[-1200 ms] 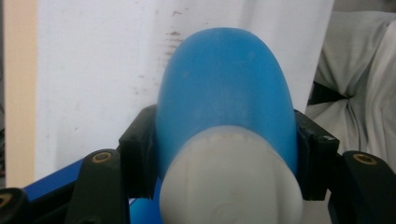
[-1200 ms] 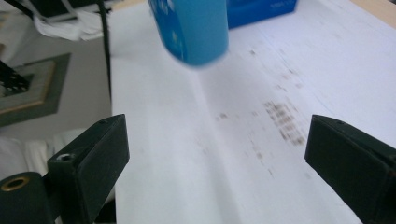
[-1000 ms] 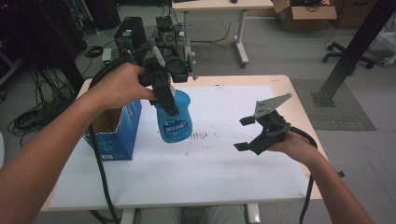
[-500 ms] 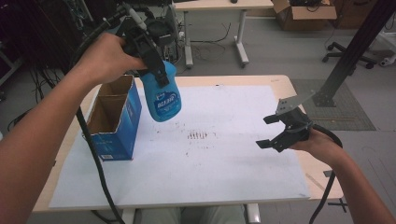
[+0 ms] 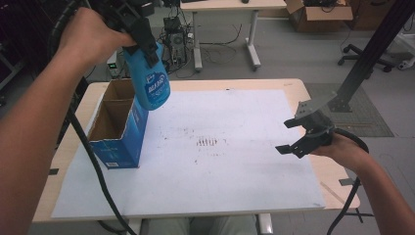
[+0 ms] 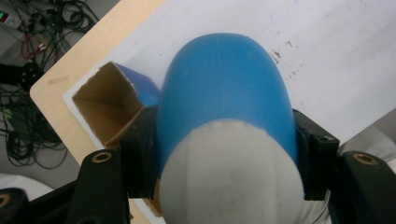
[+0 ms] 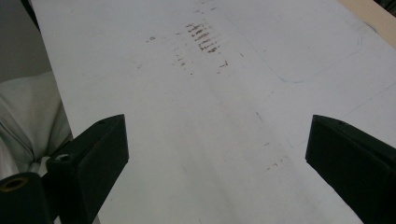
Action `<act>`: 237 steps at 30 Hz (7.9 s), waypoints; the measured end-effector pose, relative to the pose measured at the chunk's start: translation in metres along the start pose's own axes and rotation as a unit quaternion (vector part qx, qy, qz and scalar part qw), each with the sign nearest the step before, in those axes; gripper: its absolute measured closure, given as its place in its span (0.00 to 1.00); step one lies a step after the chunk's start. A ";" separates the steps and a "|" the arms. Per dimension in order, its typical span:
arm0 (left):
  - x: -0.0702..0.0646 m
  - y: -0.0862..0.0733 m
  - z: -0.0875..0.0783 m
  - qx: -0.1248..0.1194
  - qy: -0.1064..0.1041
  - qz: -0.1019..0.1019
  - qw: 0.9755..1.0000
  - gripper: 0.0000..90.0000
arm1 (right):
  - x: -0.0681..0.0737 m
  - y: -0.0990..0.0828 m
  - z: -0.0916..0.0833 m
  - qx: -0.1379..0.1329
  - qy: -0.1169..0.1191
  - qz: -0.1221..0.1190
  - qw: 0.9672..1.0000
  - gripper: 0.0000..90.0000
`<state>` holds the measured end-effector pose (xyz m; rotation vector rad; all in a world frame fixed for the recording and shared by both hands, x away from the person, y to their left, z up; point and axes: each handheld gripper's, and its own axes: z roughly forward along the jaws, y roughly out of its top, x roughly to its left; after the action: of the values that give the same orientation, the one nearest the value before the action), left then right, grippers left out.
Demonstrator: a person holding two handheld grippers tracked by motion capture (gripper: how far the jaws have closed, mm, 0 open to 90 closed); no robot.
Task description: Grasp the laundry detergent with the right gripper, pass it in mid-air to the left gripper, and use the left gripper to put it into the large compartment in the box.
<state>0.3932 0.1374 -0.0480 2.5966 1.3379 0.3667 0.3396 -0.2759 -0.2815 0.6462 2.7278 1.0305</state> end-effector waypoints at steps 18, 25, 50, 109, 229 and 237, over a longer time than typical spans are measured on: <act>0.041 -0.033 -0.025 0.009 0.045 -0.144 0.988 0.42 | -0.004 -0.004 -0.007 0.030 -0.017 -0.016 0.999 0.06; 0.057 -0.046 -0.021 0.015 0.055 -0.193 0.980 0.42 | -0.004 -0.003 -0.008 0.023 -0.018 -0.020 0.999 0.06; 0.085 -0.079 0.053 0.006 0.081 -0.255 0.964 0.42 | -0.005 -0.004 -0.006 0.026 -0.028 -0.014 0.999 0.07; 0.084 -0.123 0.218 0.042 0.054 -0.228 0.971 0.42 | -0.010 -0.014 0.007 0.041 -0.028 0.010 0.999 0.07; -0.079 0.033 0.147 -0.030 -0.081 0.212 0.973 0.08 | 0.002 -0.001 0.004 0.073 -0.033 0.017 0.997 0.07; -0.086 0.041 0.152 -0.035 -0.087 0.227 0.969 0.08 | 0.002 -0.001 0.002 0.078 -0.033 0.019 0.996 0.07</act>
<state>0.4232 0.0342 -0.1922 2.7807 0.6540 0.2372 0.3379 -0.2740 -0.2839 0.7442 2.7672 0.7944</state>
